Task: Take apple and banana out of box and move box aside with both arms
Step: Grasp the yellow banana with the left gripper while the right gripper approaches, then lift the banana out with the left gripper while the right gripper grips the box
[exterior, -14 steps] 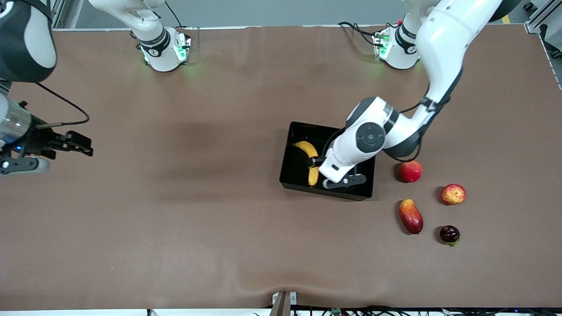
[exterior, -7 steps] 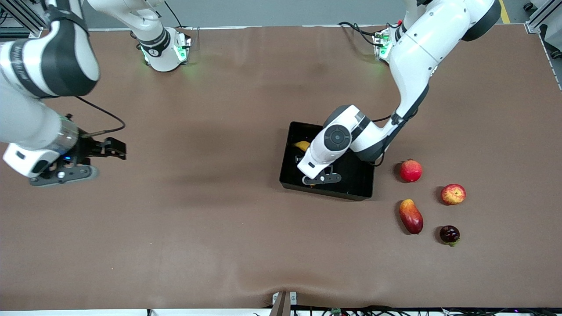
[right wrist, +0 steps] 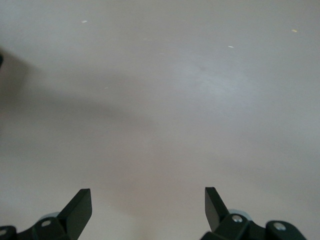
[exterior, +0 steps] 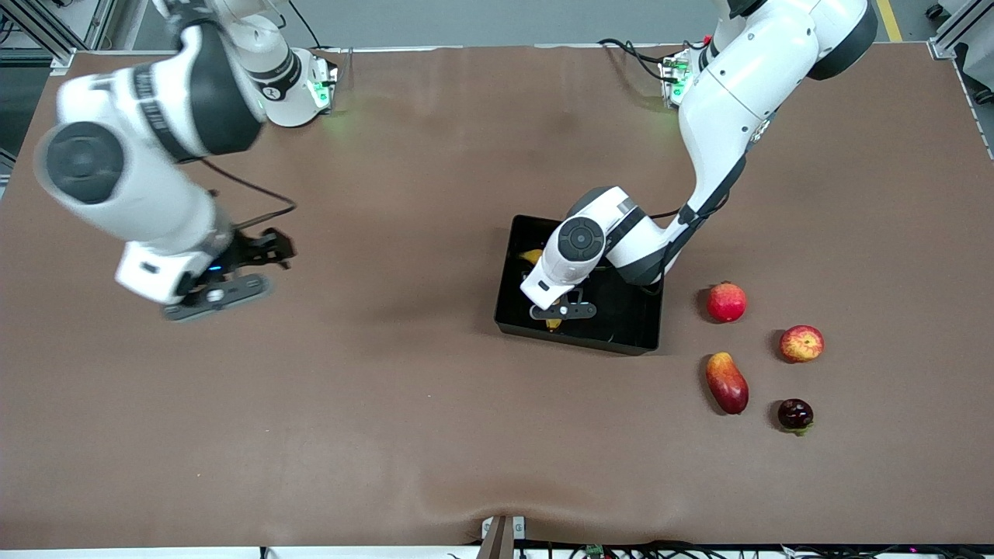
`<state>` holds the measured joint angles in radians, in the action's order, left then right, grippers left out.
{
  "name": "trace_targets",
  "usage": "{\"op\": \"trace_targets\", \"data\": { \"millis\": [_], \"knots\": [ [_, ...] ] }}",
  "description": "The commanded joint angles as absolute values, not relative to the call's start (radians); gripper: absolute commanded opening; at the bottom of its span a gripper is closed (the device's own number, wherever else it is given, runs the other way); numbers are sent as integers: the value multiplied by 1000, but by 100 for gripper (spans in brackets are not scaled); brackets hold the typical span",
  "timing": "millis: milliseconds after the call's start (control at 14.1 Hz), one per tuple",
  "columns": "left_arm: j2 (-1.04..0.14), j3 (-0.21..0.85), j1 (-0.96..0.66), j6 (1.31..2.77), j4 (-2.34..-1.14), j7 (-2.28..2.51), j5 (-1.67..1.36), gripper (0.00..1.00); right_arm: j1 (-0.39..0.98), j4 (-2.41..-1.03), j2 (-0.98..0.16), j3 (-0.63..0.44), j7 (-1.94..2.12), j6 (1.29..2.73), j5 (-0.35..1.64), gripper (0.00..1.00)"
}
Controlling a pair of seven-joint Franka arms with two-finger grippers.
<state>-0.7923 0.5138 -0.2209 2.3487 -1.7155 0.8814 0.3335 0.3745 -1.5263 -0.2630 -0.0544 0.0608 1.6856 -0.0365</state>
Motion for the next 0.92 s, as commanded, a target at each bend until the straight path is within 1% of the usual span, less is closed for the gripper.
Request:
{"op": "trace_targets", "data": {
  "millis": [0, 142, 356, 569, 711, 854],
  "knots": [
    [-793, 505, -242, 2362, -1720, 902, 359, 0, 417, -1505, -320, -61, -3, 1684, -40, 100],
    [-773, 506, -238, 2335, -1713, 910, 359, 0, 451, -1493, -383, -61, -38, 1712, -40, 100],
    [-694, 512, -224, 2221, -1709, 907, 359, 0, 492, -1451, -480, -63, -119, 1796, -52, 100],
    [-592, 512, -216, 2161, -1707, 899, 353, 0, 505, -1443, -523, -63, -167, 1850, -51, 100],
    [-533, 515, -187, 2145, -1707, 896, 347, 0, 517, -1440, -550, -61, -228, 1861, -46, 100],
    [-480, 517, -163, 2112, -1701, 885, 345, 0, 558, -1419, -580, -61, -314, 1864, -46, 100]
  ]
}}
